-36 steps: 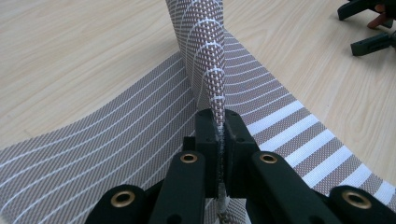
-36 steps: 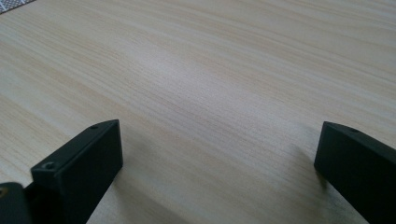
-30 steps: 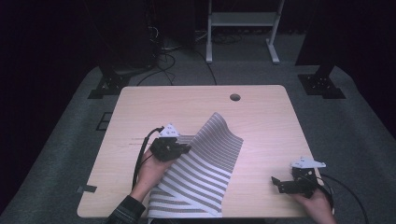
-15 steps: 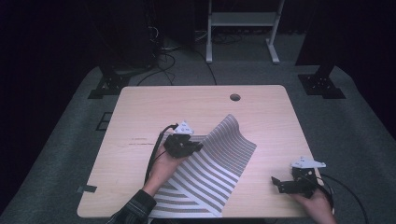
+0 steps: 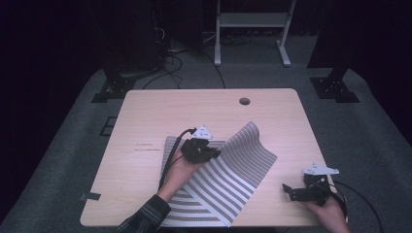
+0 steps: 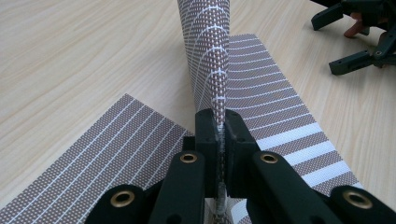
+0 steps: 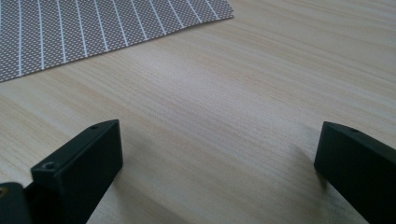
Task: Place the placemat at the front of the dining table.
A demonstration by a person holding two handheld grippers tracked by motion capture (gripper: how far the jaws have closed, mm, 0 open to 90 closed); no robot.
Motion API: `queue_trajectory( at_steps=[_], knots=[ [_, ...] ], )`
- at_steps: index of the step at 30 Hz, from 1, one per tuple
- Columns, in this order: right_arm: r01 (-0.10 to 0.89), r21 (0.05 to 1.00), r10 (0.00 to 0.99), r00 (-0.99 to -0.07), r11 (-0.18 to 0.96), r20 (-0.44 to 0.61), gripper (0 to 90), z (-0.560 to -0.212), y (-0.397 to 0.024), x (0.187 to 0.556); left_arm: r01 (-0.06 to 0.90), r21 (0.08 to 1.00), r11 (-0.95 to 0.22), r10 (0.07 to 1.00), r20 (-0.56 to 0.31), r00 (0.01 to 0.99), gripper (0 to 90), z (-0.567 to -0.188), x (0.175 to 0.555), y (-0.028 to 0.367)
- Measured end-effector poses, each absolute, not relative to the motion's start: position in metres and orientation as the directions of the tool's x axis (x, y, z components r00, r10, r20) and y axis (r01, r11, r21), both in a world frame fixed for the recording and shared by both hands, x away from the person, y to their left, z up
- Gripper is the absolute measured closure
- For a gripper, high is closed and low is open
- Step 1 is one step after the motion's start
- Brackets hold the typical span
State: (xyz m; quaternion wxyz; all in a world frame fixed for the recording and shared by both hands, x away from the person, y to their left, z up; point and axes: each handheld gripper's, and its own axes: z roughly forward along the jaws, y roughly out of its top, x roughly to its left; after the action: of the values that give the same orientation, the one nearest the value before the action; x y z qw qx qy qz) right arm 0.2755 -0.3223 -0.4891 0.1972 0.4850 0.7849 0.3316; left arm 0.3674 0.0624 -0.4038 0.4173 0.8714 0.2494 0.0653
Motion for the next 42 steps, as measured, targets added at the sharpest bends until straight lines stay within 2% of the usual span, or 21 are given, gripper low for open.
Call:
queue_trajectory(
  at_steps=[7,11,15,27,35,42],
  knots=[
    [0.631,0.712,0.892,-0.452,0.310,0.012,0.0,-0.489,-0.322,0.275,0.374,0.754,-0.540,0.478,-0.091,0.874,86.1,-0.406,0.366,0.056],
    [0.630,0.712,0.892,-0.452,0.310,0.012,0.0,-0.489,-0.322,0.275,0.377,0.751,-0.542,0.494,-0.079,0.866,81.7,-0.407,0.368,0.058],
    [0.630,0.712,0.892,-0.452,0.311,0.011,0.0,-0.489,-0.322,0.276,0.374,0.753,-0.542,0.507,-0.063,0.860,68.9,-0.406,0.369,0.060],
    [0.630,0.711,0.892,-0.453,0.311,0.011,0.0,-0.489,-0.322,0.276,0.398,0.775,-0.491,0.573,-0.056,0.817,59.6,-0.404,0.376,0.084],
    [0.626,0.712,0.888,-0.459,0.317,0.009,0.2,-0.489,-0.323,0.275,0.385,0.783,-0.489,0.573,-0.045,0.818,50.7,-0.402,0.371,0.097],
    [0.614,0.713,0.880,-0.476,0.340,-0.011,0.4,-0.486,-0.320,0.274,0.370,0.782,-0.502,0.557,-0.035,0.830,39.2,-0.402,0.360,0.108]
  ],
)
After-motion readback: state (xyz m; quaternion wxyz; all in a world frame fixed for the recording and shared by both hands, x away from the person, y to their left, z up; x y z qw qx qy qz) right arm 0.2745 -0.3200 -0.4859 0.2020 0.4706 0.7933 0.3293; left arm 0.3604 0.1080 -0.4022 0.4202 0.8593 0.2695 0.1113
